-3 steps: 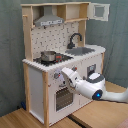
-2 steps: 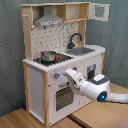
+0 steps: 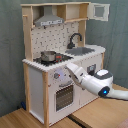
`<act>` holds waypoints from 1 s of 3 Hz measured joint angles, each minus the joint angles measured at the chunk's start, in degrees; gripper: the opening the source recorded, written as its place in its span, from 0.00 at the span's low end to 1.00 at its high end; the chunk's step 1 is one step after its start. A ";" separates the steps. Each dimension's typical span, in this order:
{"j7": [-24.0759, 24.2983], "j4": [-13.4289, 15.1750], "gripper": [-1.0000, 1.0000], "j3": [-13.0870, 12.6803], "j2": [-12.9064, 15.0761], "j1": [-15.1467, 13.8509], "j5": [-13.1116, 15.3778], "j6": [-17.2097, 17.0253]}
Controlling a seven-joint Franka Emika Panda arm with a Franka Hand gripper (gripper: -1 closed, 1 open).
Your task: Play with the kitchen
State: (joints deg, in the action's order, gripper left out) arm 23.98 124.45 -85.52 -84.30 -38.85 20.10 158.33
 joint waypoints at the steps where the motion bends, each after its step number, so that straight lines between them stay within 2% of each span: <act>1: -4.65 1.13 1.00 3.53 0.00 2.52 0.00 -2.83; 3: -12.10 4.14 1.00 10.67 -0.05 7.95 0.37 -7.91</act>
State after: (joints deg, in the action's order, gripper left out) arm 11.88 128.58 -74.85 -84.35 -30.90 20.47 150.42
